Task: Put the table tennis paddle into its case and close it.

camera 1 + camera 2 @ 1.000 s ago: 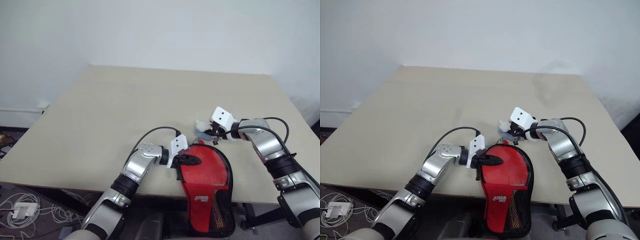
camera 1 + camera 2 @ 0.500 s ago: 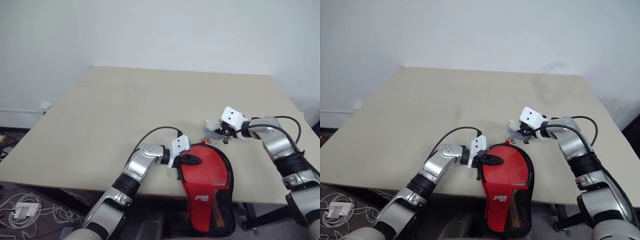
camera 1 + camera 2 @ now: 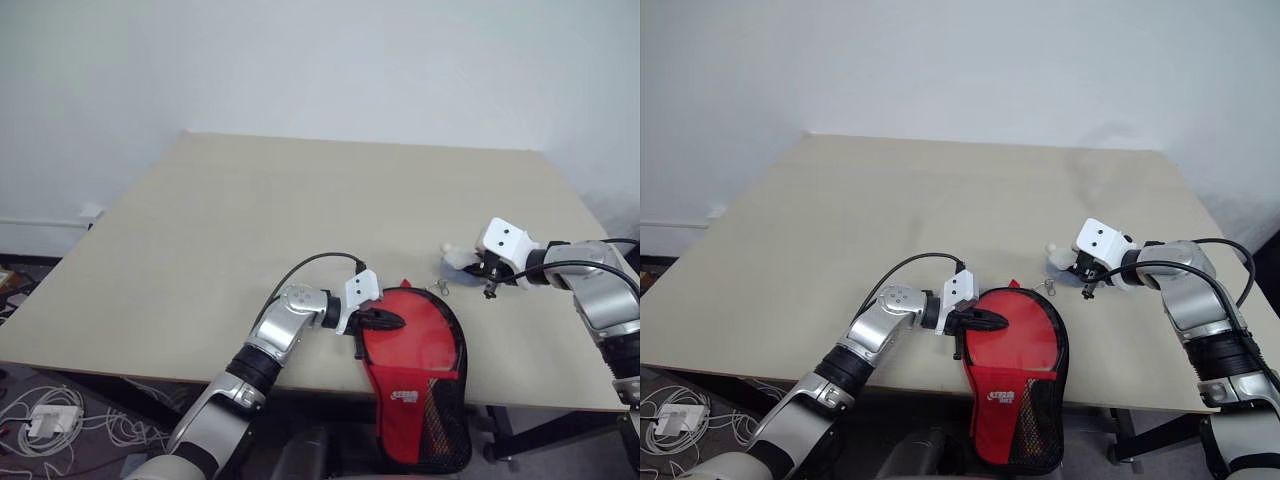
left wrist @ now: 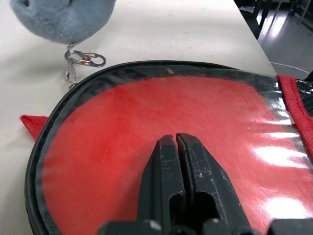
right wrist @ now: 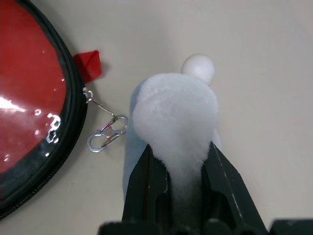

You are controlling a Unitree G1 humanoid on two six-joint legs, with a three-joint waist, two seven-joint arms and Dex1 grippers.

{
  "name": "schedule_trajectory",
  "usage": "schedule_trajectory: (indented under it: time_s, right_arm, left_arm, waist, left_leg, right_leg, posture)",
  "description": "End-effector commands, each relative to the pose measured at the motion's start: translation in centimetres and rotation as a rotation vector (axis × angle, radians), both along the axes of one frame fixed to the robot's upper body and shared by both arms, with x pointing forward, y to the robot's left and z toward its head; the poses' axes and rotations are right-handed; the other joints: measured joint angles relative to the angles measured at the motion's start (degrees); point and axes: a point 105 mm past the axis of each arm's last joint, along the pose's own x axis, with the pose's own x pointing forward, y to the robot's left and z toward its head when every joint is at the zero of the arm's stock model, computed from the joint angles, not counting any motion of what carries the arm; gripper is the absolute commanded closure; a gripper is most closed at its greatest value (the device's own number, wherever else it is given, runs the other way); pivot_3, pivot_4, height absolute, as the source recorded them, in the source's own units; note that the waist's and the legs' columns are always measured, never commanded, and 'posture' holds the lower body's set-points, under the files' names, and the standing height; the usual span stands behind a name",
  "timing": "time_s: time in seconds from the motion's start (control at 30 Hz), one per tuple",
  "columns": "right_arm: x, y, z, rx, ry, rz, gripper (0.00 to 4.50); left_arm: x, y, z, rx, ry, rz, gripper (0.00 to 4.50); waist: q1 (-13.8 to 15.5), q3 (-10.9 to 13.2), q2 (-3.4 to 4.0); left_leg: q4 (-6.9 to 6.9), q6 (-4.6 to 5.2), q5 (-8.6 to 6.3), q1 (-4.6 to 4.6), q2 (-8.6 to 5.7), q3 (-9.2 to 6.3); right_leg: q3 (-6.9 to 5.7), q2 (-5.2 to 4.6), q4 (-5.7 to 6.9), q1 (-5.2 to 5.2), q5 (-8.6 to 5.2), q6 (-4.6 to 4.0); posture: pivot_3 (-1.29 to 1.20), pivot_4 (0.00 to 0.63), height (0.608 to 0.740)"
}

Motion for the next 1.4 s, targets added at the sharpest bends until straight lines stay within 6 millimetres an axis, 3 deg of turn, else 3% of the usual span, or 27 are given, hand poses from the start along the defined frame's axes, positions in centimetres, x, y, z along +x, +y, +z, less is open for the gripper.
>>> schedule_trajectory:
  time_s: [0.03,0.5,0.73,1.4]
  right_arm:
    - [-0.6,-1.4,2.1,-0.008,-0.051,-0.020,4.26]
    - [-7.5,-1.9,0.9,0.005,0.092,0.040,4.26]
    - [-9.8,-2.1,0.8,-0.003,0.145,0.067,4.26]
    - [-17.0,0.0,-0.5,0.008,0.327,0.325,4.26]
  left_arm:
    - [-0.5,0.1,-1.5,0.060,0.032,-0.012,4.50]
    - [-0.2,0.4,-1.5,0.064,0.036,-0.008,4.50]
    - [0.1,0.5,-1.4,0.067,0.033,-0.008,4.50]
    - [0.6,0.6,-1.3,0.068,0.031,-0.003,4.50]
  waist:
    - [0.31,0.00,0.00]
    - [0.86,-0.01,0.00]
    - [0.85,-0.02,-0.02]
    - [0.91,-0.02,-0.04]
  left_leg:
    - [0.00,0.02,-0.01,0.00,0.00,0.01]
    - [0.02,0.07,-0.05,-0.06,0.05,-0.07]
    - [0.01,0.09,-0.06,-0.07,0.07,-0.13]
    - [0.01,0.11,-0.08,-0.13,0.09,-0.33]
  right_leg:
    - [0.01,0.00,-0.02,0.00,0.01,0.01]
    - [-0.05,-0.01,-0.07,0.00,0.01,0.02]
    - [-0.07,0.00,-0.12,0.02,0.00,0.02]
    - [0.08,-0.01,-0.16,0.10,-0.01,0.03]
  posture:
    - [0.00,0.000,0.715]
    - [0.00,0.000,0.715]
    - [0.00,0.000,0.715]
    - [0.00,0.000,0.715]
